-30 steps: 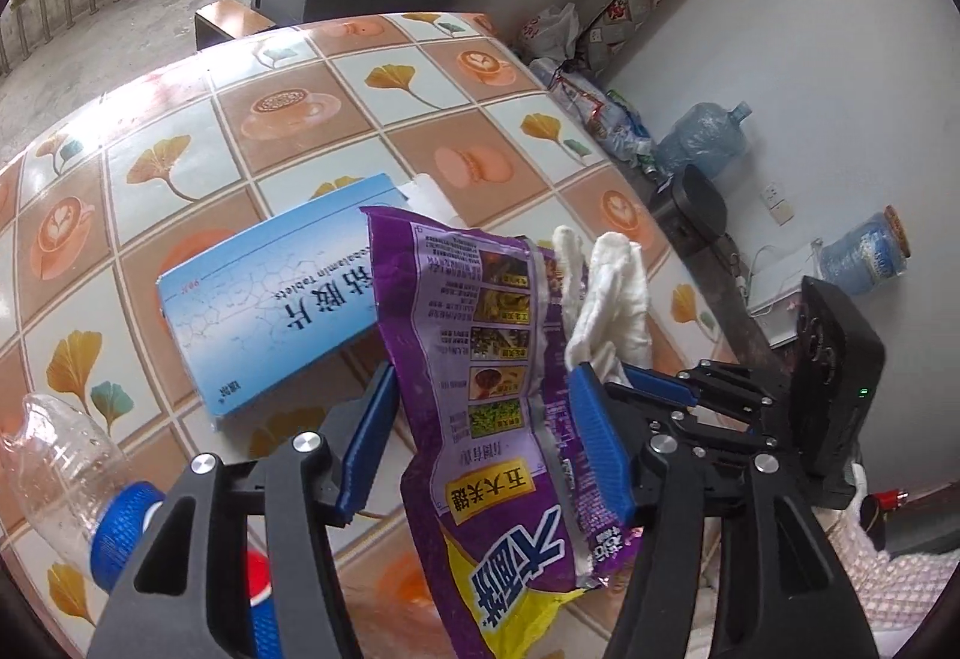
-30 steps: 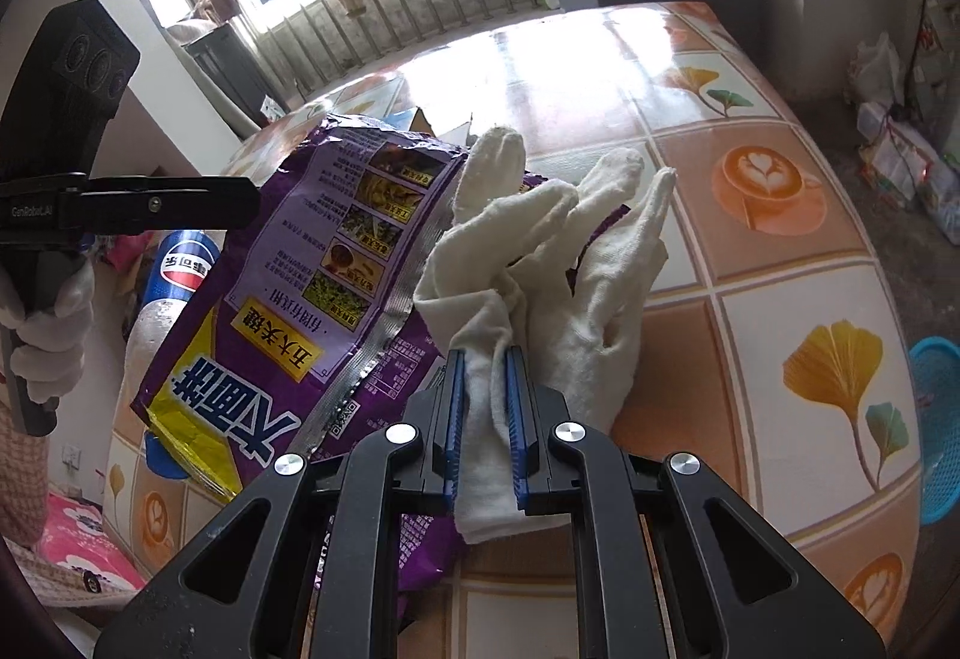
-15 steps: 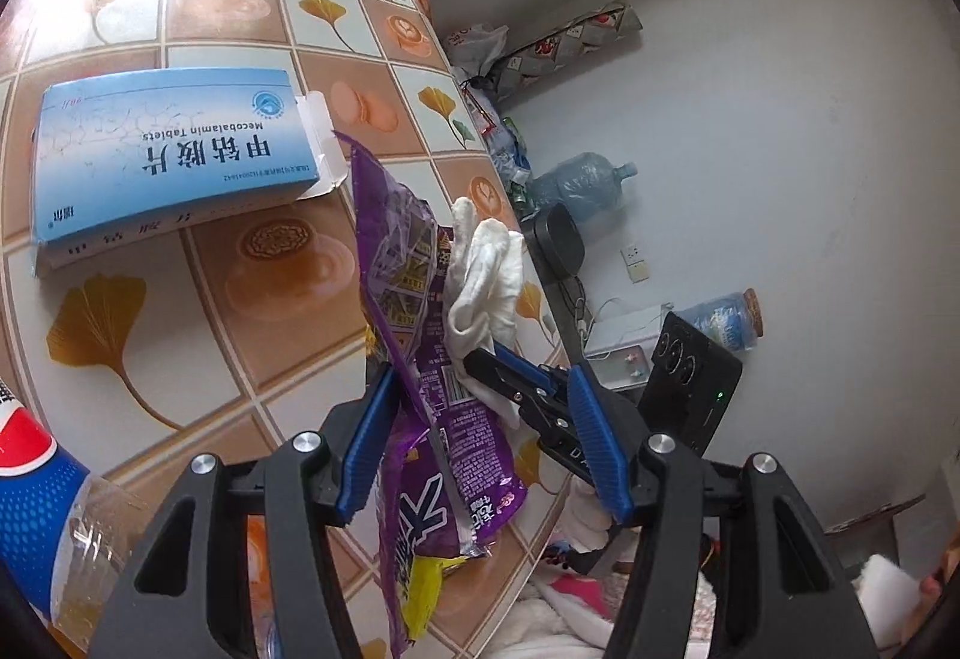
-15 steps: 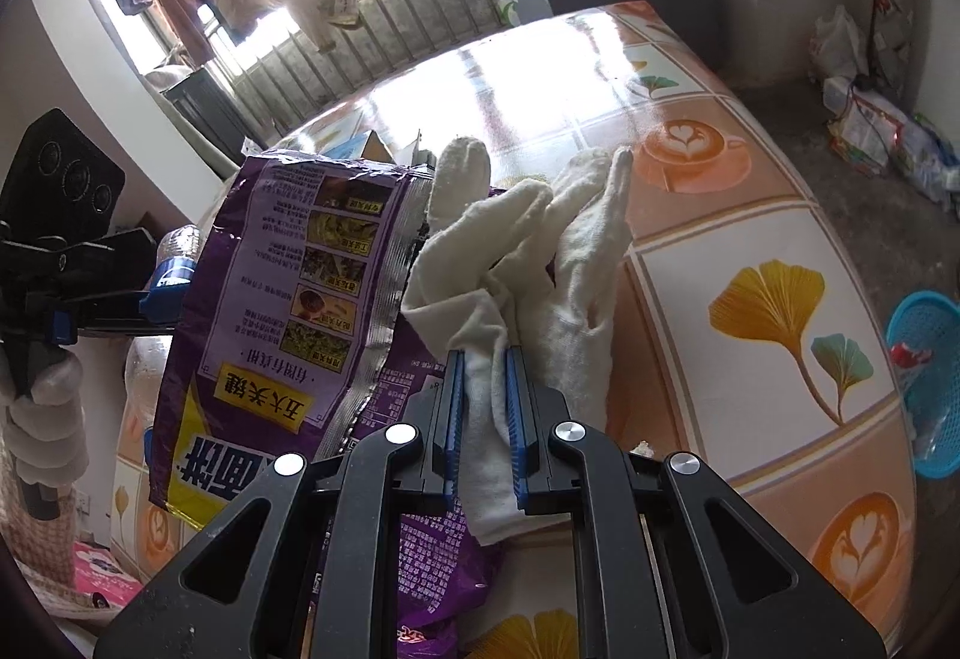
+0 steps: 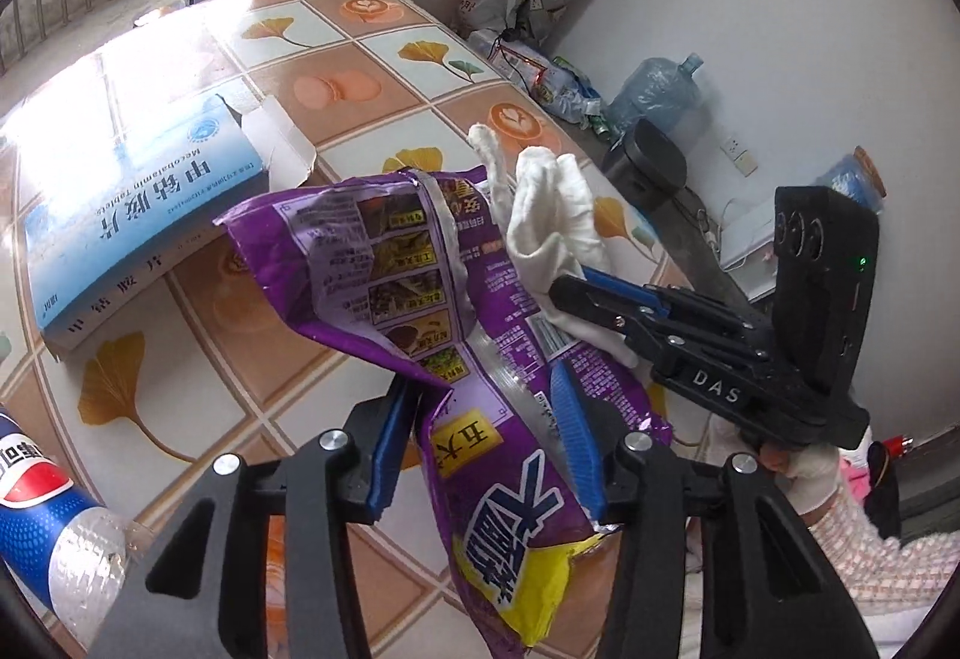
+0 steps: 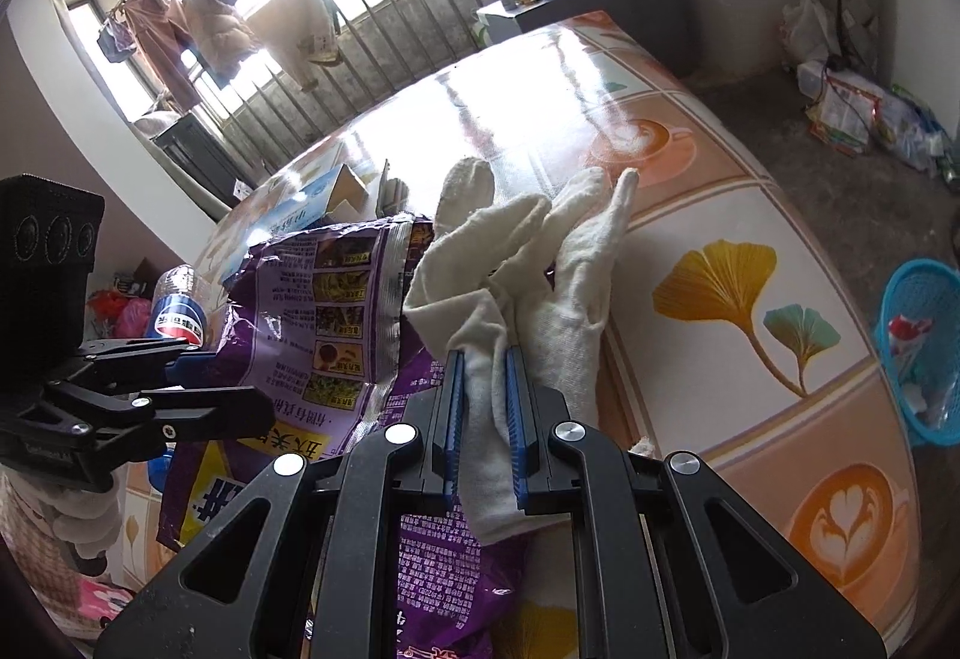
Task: Collect trash
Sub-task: 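Raise the purple wrapper and white cloth higher above the table with both tools, then carry the purple wrapper and white cloth over the blue basket with both tools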
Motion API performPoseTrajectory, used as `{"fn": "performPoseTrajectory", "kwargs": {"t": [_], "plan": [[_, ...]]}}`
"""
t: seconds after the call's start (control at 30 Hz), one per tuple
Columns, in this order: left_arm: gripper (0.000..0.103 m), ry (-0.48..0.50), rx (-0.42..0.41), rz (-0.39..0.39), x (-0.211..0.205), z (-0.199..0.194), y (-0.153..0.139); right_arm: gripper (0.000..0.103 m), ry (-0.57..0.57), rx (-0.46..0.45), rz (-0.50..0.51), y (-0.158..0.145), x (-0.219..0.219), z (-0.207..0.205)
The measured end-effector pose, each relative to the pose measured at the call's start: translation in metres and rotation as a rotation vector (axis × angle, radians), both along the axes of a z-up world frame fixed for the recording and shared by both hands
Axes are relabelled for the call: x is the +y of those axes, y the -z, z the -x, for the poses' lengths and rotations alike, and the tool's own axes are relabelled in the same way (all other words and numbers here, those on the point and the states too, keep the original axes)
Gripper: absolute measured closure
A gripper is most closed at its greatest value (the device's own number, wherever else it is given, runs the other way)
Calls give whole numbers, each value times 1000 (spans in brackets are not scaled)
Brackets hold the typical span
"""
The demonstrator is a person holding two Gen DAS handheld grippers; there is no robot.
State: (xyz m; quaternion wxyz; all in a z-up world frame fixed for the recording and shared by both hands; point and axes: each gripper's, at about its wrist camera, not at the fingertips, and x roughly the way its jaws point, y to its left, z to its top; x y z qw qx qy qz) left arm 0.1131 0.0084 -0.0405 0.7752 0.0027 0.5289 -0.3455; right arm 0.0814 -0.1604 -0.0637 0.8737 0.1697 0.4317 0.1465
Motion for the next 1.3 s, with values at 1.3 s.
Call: {"fn": "performPoseTrajectory", "kwargs": {"t": [1.3], "plan": [[103, 33, -344, 5, -81, -5, -88, 92, 350, -288, -193, -74, -150, 59]]}}
